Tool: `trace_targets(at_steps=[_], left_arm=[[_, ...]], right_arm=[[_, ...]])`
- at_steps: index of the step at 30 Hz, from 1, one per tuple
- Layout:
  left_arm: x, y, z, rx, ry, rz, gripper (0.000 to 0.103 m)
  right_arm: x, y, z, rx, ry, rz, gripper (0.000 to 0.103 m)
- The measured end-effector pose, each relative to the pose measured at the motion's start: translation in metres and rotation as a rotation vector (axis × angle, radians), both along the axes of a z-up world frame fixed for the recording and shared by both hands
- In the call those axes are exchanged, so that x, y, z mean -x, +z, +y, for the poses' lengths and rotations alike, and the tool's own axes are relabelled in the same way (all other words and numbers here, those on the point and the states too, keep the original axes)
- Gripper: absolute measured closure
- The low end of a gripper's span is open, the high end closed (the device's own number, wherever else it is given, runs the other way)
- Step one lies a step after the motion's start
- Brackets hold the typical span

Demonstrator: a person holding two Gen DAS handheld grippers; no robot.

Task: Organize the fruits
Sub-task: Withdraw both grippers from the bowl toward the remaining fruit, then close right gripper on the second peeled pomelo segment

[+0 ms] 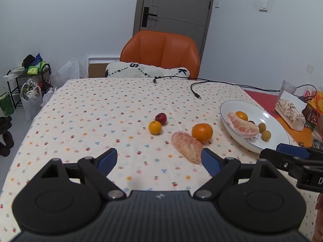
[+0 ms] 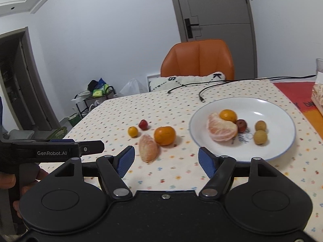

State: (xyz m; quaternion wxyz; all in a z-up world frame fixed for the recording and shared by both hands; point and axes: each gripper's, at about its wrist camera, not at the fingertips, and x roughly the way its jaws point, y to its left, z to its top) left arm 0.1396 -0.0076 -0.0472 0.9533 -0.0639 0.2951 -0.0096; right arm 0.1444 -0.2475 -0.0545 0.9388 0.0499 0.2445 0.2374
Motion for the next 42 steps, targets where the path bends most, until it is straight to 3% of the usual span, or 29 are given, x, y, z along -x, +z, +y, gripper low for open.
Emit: trace_targets(at_steps=[31,42], left_arm=[[-0.026,-0.017,0.044,0.04,0.076,0.041,0.014],[-0.04,-0.025,0.054,0.048,0.091,0.062,0.014]], right_arm=[[-0.051,-0.026,0.064,0.064,0.1,0.082,0.035],[-0.076,-0.039,0.081,0.118,0.11,0.104,0.048]])
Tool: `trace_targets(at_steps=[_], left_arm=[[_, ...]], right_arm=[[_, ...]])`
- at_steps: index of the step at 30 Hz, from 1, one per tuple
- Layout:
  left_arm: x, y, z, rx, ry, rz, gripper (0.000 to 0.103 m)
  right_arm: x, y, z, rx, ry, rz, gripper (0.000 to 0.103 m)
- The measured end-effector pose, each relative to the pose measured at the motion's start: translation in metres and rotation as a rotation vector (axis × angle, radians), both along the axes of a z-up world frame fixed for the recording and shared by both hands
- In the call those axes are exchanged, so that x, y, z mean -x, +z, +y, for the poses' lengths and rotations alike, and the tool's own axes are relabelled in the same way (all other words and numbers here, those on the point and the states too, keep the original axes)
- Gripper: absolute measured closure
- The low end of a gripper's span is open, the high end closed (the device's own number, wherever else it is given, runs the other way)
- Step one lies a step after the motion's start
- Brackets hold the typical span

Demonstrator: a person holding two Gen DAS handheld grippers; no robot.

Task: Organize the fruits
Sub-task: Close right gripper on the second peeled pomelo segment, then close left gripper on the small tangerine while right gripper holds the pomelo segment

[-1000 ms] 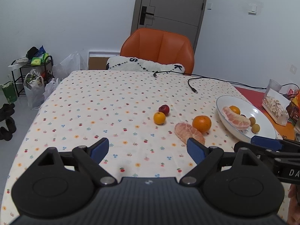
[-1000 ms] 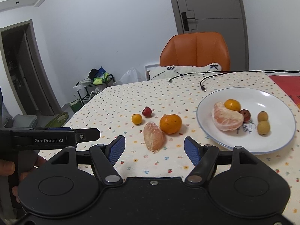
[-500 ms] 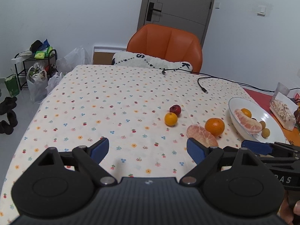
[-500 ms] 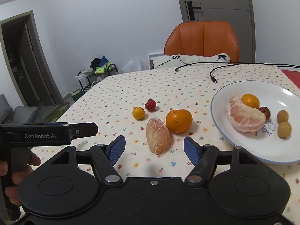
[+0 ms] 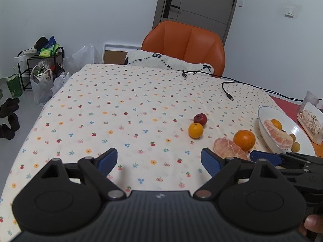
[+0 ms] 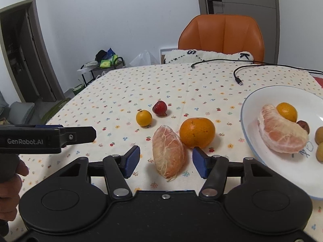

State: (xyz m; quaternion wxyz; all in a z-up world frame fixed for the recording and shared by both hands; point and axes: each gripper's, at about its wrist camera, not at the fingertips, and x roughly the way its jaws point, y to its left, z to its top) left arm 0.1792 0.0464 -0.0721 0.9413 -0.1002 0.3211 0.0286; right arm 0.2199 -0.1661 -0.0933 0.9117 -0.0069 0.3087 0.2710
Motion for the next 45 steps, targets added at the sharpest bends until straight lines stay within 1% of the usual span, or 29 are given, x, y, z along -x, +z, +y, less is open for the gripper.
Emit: trace_targets(at_steps=[3,6,7,8,9,11,16,24,26,29,35,39,45], left_arm=[[-0.003,-0.001,0.002,-0.001,0.002,0.003,0.014],[-0.007,-0.003,0.003,-0.001,0.002,0.004,0.015],[-0.008,-0.003,0.003,-0.001,0.003,0.004,0.015],[-0.007,-0.003,0.003,0.001,0.004,0.004,0.015],[-0.009,-0.004,0.003,0.004,0.007,0.001,0.015],[-0.013,-0.004,0.003,0.009,0.009,-0.002,0.017],[-0.024,-0.007,-0.004,0.003,-0.004,-0.006,0.017],[-0.038,-0.011,-0.018,-0.011,-0.036,-0.003,0.024],[-0.042,-0.012,-0.021,-0.014,-0.045,0.001,0.03],[-0.047,-0.014,-0.028,-0.018,-0.063,0.005,0.035],[-0.057,-0.018,-0.04,-0.031,-0.08,-0.001,0.043],[-0.065,-0.022,-0.045,-0.049,-0.082,0.0,0.045],[-0.075,-0.026,-0.053,-0.078,-0.082,-0.015,0.055]], right_arm=[[-0.003,-0.004,0.005,0.014,0.011,0.006,0.052],[-0.002,-0.006,0.008,0.031,0.015,-0.014,0.054],[-0.002,-0.006,0.009,0.04,0.014,-0.02,0.058],[-0.002,-0.006,0.01,0.061,0.01,-0.031,0.066],[-0.001,-0.006,0.012,0.089,0.005,-0.043,0.069],[-0.001,-0.006,0.01,0.092,0.015,-0.042,0.07],[-0.001,-0.004,0.004,0.081,0.029,-0.031,0.071],[0.004,-0.002,-0.011,0.059,0.03,-0.008,0.071],[0.006,-0.002,-0.016,0.057,0.024,-0.004,0.071],[0.008,-0.002,-0.024,0.052,0.007,0.001,0.071],[0.007,-0.002,-0.035,0.04,-0.012,0.005,0.071],[0.008,-0.003,-0.039,0.025,-0.011,0.007,0.071],[0.007,-0.004,-0.041,0.014,-0.008,0.006,0.071]])
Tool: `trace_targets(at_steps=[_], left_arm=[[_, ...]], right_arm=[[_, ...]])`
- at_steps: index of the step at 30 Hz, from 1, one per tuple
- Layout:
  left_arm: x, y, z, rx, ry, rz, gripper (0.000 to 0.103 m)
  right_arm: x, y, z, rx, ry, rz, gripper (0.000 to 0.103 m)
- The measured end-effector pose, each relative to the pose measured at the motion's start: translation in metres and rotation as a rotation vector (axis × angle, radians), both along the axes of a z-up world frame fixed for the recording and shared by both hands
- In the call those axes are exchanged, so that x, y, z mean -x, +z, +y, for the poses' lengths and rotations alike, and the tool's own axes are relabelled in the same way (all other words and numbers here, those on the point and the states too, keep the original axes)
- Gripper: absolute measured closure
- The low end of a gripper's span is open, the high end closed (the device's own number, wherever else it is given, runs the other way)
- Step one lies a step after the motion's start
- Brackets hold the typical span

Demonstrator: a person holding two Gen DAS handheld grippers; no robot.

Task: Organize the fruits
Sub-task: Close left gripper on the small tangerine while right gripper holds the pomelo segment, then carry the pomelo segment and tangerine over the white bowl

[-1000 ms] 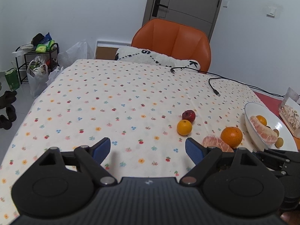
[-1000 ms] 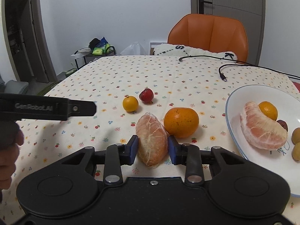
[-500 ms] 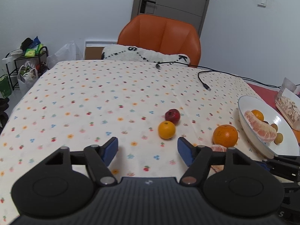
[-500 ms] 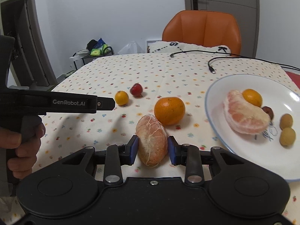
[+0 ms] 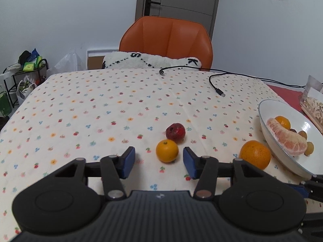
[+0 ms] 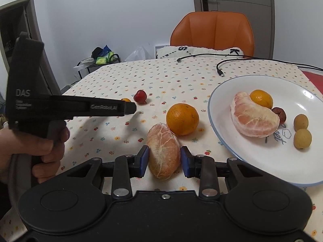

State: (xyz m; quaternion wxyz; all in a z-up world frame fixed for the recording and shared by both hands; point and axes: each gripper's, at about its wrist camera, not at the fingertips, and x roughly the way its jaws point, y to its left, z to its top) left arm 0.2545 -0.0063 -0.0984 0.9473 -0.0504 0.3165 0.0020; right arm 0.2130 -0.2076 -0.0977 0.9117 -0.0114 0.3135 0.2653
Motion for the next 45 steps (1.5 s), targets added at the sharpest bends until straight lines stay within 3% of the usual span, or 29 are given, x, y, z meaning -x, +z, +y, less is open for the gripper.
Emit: trace_targets(at_steps=[4,22,45], left_arm=[[-0.004,0.0,0.0,0.004,-0.002,-0.003,0.08],[0.034,0.029,0.002,0.015,-0.013,-0.048,0.08],[0.051,0.059,-0.046,0.031,-0.097,-0.117,0.08]], right_arm=[[-0.001,0.0,0.0,-0.003,0.001,-0.002,0.071],[0.018,0.021,-0.004,-0.033,0.0,-0.059,0.071],[0.032,0.04,-0.061,-0.053,-0.125,-0.118,0.071]])
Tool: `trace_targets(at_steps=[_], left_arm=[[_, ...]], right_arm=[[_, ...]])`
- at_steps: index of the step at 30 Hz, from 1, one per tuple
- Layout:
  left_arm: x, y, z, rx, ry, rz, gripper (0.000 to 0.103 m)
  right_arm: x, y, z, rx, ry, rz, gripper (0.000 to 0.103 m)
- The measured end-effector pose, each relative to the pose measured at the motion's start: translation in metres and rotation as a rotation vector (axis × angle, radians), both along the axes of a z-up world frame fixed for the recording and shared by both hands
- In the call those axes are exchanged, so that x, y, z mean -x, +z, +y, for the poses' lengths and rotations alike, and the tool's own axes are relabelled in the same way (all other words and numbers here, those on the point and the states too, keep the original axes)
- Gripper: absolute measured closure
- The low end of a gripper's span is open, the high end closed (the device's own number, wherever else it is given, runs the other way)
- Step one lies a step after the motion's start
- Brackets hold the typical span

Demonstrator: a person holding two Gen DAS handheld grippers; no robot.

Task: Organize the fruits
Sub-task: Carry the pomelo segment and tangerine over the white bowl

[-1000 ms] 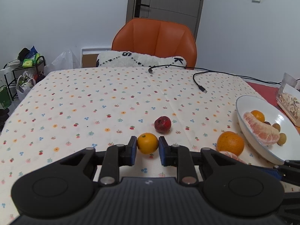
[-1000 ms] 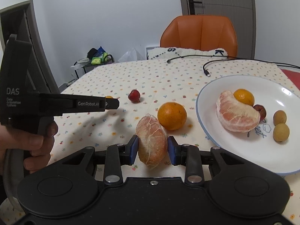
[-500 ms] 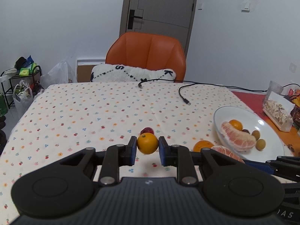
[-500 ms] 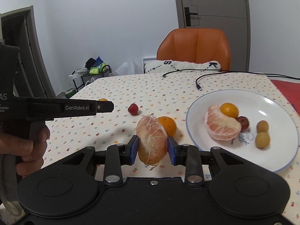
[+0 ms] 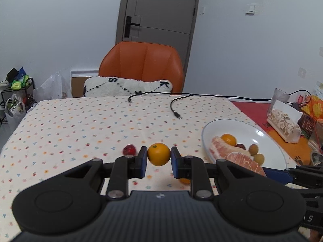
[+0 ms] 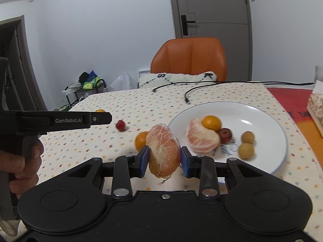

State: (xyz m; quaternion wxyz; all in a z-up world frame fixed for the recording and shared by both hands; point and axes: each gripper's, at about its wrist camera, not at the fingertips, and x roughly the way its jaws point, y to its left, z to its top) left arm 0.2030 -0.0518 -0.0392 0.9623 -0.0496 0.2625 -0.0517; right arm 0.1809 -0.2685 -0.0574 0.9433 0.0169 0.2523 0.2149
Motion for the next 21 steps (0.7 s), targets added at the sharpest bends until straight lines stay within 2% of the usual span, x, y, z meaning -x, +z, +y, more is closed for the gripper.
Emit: trace_targets(at_steps=[21], left_arm=[[-0.016,0.0,-0.067,-0.011,-0.117,-0.001,0.08]], right_arm=[[-0.017,-0.008,-0.072,-0.015,-0.186,-0.005,0.071]])
